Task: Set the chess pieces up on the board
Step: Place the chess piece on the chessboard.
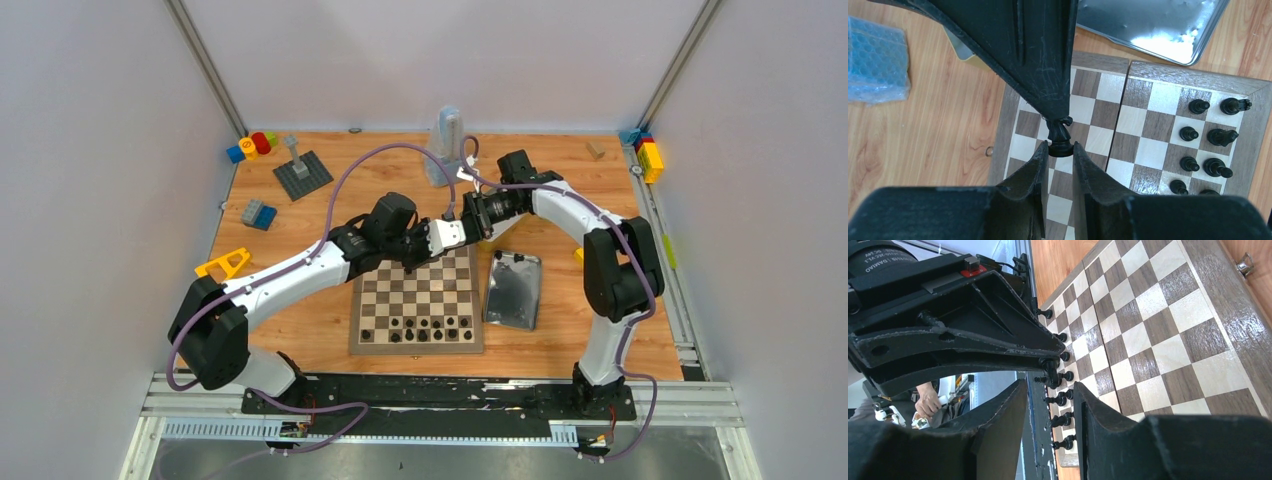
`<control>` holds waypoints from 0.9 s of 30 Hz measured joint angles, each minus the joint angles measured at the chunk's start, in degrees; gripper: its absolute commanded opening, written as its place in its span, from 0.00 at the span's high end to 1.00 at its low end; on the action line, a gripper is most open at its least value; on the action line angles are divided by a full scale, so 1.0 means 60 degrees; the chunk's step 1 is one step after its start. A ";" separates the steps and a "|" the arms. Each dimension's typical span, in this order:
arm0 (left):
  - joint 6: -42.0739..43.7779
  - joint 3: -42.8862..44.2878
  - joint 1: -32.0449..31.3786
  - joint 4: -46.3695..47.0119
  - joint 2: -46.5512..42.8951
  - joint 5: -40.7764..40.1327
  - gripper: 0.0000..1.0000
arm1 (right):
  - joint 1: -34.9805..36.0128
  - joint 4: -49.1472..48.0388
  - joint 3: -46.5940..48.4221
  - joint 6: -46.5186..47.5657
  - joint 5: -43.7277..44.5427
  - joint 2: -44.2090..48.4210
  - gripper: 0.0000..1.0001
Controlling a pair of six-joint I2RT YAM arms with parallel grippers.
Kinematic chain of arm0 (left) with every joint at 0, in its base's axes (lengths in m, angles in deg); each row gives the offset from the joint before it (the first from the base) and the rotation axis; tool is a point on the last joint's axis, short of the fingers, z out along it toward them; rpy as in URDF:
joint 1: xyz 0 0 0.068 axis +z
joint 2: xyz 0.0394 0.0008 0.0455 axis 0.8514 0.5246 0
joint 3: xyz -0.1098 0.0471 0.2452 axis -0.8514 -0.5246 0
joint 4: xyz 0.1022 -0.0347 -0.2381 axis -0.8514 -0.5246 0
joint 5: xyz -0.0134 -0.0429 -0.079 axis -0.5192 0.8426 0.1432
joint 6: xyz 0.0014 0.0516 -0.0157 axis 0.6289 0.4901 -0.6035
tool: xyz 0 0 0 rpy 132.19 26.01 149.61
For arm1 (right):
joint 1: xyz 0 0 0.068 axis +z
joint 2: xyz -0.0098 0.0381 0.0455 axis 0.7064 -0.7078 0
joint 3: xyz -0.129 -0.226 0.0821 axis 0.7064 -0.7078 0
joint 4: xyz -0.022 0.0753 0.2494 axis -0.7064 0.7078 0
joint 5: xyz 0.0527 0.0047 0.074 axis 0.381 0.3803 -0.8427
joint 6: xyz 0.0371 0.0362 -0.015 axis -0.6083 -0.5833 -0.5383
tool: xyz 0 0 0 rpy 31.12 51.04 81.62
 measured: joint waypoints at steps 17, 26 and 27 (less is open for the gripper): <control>0.0000 0.0000 -0.0026 -0.0004 0.0000 -0.0131 0.80 | 0.0481 0.0255 0.0342 -0.0029 -0.0124 -0.0419 0.72; 0.0004 0.0000 -0.0026 0.0004 0.0000 -0.0124 0.75 | 0.0488 0.0306 0.0441 0.0033 -0.0135 -0.0557 0.91; 0.0004 0.0000 -0.0033 0.0004 0.0004 -0.0127 0.71 | 0.0484 0.0321 0.0441 0.0044 -0.0135 -0.0557 0.94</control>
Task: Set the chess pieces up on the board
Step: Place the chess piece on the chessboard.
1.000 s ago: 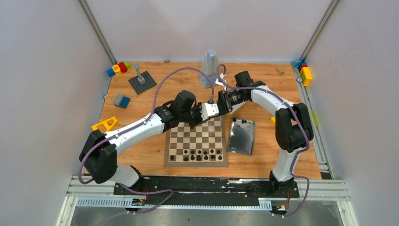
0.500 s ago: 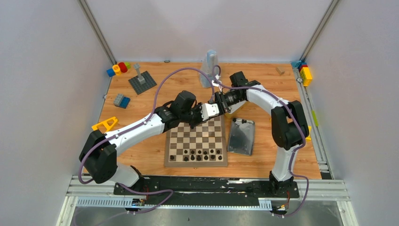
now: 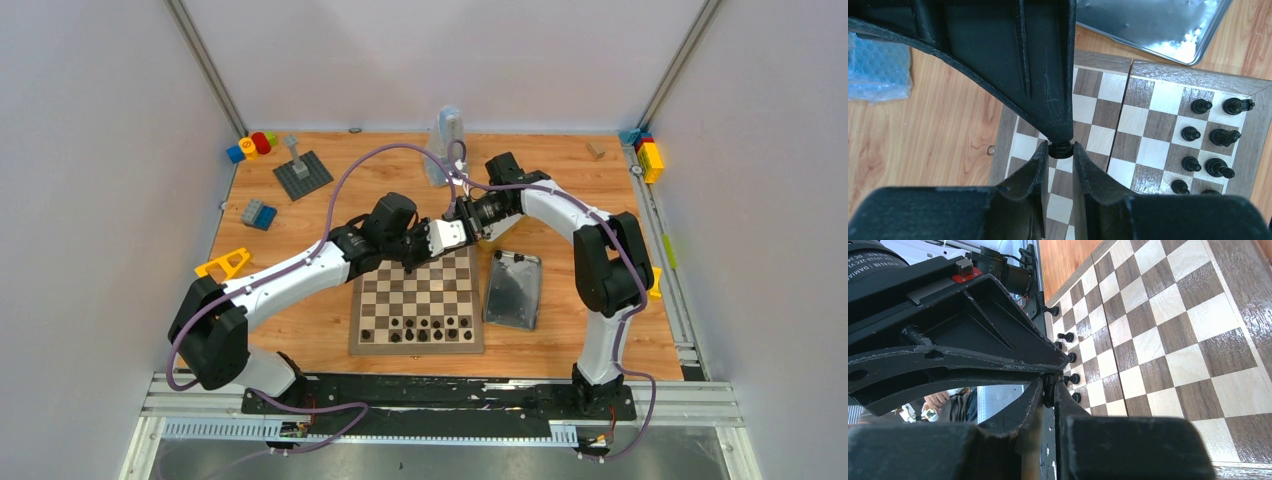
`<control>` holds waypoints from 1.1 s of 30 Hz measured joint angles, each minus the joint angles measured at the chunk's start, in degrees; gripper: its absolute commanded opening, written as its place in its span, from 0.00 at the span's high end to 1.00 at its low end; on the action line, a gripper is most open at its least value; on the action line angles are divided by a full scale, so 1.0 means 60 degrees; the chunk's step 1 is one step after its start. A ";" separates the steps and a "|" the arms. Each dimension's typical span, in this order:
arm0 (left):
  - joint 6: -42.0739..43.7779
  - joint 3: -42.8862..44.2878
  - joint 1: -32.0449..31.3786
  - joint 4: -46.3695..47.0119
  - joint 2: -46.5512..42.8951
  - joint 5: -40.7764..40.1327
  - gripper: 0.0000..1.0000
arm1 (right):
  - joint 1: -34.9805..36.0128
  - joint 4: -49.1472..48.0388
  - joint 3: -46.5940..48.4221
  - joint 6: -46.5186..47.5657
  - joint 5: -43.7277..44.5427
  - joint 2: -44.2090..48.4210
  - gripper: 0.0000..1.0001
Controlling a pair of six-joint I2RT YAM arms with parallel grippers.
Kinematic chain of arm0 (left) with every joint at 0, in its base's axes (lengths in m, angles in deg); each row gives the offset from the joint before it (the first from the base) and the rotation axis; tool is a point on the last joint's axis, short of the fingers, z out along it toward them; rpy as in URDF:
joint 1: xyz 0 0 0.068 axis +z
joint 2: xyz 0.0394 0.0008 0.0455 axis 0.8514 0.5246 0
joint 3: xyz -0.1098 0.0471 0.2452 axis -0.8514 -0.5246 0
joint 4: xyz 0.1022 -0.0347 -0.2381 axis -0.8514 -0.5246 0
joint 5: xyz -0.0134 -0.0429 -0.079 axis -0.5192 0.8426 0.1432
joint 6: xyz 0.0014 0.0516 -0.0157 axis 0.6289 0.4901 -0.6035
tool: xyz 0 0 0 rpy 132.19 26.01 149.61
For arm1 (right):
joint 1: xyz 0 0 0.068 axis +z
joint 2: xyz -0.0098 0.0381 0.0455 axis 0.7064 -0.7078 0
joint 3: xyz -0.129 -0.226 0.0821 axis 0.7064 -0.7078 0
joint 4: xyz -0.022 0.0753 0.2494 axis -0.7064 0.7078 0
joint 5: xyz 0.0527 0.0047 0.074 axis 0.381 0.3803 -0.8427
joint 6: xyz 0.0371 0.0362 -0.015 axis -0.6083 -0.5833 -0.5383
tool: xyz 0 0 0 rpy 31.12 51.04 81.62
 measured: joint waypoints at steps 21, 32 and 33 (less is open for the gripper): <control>-0.0339 -0.0200 0.2514 -0.0747 -0.1559 0.0809 0.25 | -0.0197 0.0561 0.0055 0.0922 0.1993 0.1621 1.00; -0.1953 -0.0175 0.7293 -0.2084 -0.1698 0.2543 0.26 | 0.3585 0.0572 0.0055 0.2186 0.5515 0.3045 0.97; -0.2076 -0.0033 0.7781 -0.2320 -0.1530 0.2779 0.26 | 0.4087 0.0710 0.0131 0.2320 0.5912 0.2962 0.97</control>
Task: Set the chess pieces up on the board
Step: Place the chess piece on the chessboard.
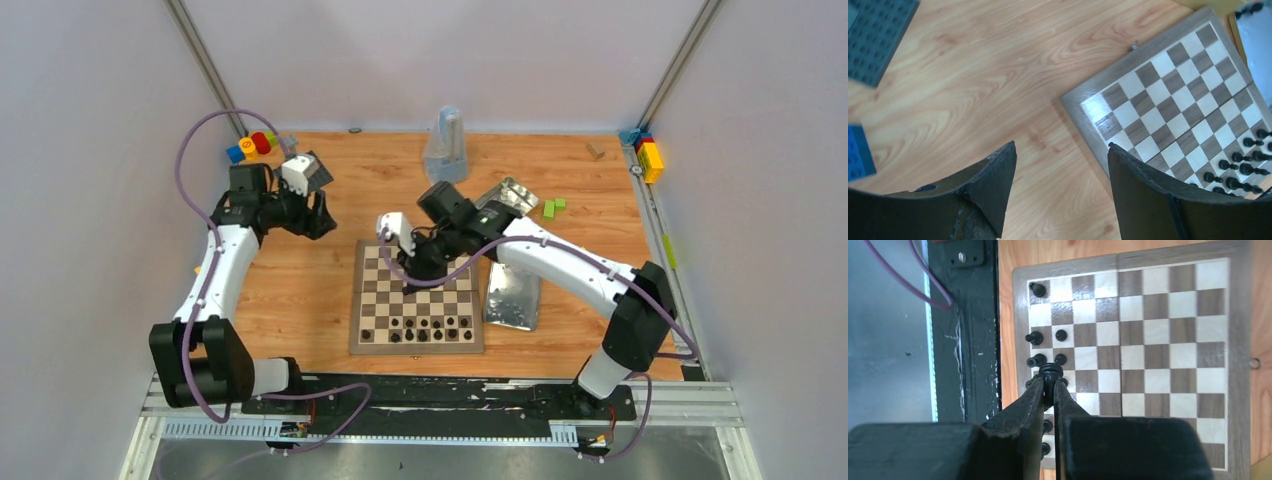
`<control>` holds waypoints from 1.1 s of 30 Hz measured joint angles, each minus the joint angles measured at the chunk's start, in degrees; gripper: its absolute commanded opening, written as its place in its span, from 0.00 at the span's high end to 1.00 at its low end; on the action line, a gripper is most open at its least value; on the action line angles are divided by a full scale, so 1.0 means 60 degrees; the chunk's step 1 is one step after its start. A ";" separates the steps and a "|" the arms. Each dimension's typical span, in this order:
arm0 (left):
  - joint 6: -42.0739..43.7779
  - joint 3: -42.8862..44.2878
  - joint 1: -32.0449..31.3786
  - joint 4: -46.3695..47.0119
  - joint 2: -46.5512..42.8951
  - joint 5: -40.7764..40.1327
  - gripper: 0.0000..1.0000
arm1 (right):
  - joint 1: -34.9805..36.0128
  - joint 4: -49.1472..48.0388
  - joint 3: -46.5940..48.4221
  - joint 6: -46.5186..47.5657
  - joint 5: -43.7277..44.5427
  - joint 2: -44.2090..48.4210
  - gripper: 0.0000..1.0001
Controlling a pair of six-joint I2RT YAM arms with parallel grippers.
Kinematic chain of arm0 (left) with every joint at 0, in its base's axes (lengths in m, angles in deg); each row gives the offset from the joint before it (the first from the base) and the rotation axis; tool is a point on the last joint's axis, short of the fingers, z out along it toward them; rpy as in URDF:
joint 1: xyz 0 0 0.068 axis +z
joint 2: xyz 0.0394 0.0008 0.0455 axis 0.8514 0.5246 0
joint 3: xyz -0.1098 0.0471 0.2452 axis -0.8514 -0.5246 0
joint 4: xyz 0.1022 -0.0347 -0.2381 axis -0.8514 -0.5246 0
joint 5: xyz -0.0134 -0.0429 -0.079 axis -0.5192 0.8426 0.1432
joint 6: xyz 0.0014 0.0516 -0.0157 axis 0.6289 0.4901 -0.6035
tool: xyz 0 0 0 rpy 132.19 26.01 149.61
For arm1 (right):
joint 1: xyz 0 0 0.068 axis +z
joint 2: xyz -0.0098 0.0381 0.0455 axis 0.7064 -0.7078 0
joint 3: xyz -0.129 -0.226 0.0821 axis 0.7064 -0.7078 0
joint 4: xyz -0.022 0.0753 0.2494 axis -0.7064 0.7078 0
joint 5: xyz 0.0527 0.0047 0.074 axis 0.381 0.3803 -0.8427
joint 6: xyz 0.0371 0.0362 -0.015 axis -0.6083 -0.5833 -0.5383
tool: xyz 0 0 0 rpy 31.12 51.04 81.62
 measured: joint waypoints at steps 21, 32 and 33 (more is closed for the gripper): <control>-0.0106 0.0546 0.2178 -0.1814 -0.0310 0.0922 0.25 | 0.4226 0.3038 0.3887 0.1563 0.4466 -0.4860 0.96; 0.0189 0.0546 0.2182 -0.1996 -0.0714 0.0991 0.25 | 0.4248 0.3129 0.4430 0.1698 0.5023 -0.5337 0.96; 0.0226 0.0546 0.2182 -0.2000 -0.0714 0.0991 0.25 | 0.4248 0.3136 0.4441 0.1716 0.5042 -0.5384 0.96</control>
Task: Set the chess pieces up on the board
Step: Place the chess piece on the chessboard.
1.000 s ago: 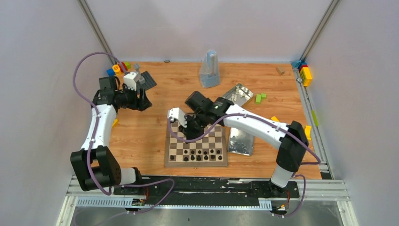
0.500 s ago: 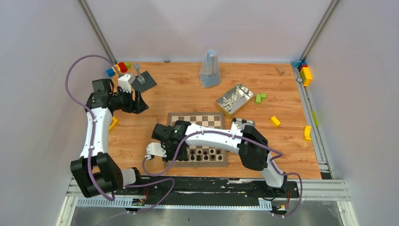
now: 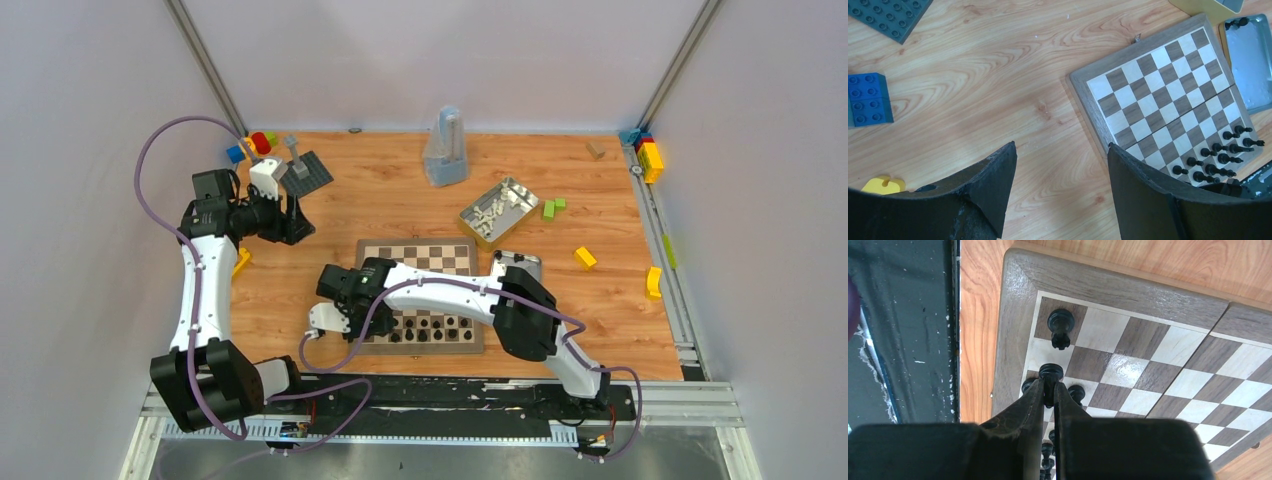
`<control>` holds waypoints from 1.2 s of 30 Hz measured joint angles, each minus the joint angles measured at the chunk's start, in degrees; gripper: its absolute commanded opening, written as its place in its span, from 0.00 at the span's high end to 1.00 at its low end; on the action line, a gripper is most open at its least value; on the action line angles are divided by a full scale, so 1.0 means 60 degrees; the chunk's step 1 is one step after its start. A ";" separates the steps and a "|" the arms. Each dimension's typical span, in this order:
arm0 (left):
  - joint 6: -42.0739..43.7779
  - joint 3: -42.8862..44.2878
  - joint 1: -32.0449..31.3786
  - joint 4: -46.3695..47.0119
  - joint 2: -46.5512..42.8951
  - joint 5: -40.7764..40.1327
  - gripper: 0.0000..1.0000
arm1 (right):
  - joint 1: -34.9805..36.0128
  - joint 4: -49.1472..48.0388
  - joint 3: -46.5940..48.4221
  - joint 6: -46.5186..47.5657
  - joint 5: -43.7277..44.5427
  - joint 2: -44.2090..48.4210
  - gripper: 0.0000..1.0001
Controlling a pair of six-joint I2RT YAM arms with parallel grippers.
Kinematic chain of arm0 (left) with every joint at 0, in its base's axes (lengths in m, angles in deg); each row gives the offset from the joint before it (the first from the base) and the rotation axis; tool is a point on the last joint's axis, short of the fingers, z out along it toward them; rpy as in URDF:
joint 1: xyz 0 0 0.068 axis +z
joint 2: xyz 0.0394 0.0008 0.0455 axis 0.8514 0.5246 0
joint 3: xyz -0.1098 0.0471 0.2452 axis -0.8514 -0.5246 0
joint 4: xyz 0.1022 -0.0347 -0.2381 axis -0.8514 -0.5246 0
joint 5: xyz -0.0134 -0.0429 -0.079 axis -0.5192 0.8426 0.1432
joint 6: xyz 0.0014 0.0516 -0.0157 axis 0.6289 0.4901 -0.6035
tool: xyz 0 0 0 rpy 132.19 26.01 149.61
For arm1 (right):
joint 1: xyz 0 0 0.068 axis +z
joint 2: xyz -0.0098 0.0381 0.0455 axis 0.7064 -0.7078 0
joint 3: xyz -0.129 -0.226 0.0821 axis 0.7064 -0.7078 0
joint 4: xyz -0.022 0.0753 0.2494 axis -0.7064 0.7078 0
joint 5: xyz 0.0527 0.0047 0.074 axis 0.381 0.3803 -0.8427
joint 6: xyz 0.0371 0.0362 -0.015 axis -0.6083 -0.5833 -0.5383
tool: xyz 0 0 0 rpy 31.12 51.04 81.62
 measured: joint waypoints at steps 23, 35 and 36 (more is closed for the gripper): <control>0.0208 0.0000 0.0000 -0.0051 0.0000 0.0109 0.25 | 0.0113 -0.0004 0.0124 0.0076 0.0237 -0.0313 0.93; 0.0233 0.0000 0.0000 -0.0055 0.0000 0.0208 0.25 | 0.0153 -0.0011 0.0124 0.0087 0.0339 -0.0372 0.75; 0.0248 0.0000 0.0000 -0.0055 0.0000 0.0211 0.25 | 0.0153 -0.0011 0.0124 0.0087 0.0339 -0.0397 0.72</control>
